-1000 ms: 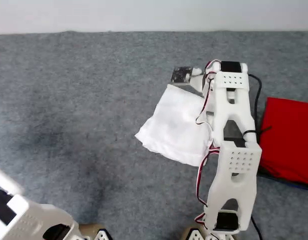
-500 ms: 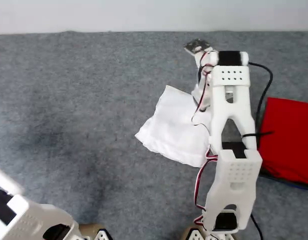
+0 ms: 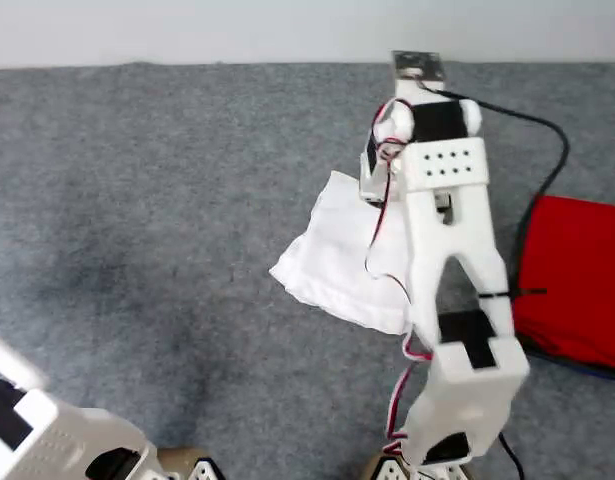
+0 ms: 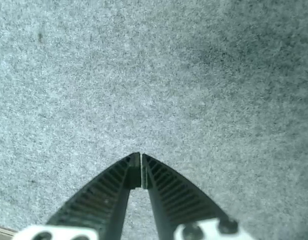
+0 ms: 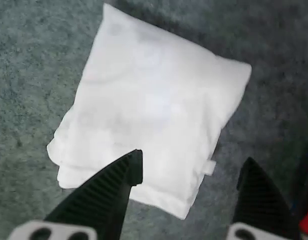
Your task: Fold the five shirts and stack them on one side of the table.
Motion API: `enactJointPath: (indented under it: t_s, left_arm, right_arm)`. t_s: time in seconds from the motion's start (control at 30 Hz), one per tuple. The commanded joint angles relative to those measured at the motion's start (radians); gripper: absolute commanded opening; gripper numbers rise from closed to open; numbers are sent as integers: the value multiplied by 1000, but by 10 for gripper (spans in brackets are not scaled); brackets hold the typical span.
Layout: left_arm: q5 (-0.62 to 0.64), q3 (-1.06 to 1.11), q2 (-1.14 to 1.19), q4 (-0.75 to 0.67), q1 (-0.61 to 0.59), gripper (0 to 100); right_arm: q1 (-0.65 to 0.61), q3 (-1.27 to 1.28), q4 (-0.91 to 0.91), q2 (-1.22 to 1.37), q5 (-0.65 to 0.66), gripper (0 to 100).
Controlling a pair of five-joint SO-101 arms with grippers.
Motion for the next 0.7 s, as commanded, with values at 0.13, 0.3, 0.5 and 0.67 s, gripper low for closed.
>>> enactJointPath:
  t_s: [0.13, 0.3, 0.5, 0.67]
  left_arm:
    - [-8, -45, -63, 23, 2, 15]
    - [-8, -45, -63, 23, 2, 15]
    - [-8, -45, -63, 21, -2, 15]
    - [-8, -45, -63, 21, -6, 15]
  right_arm:
    - [-8, 204, -116, -58, -235, 425]
    - [-8, 376, -358, 13, -299, 435]
    - [-7, 511, -587, 128, -302, 435]
    - [1, 525, -642, 251, -304, 434]
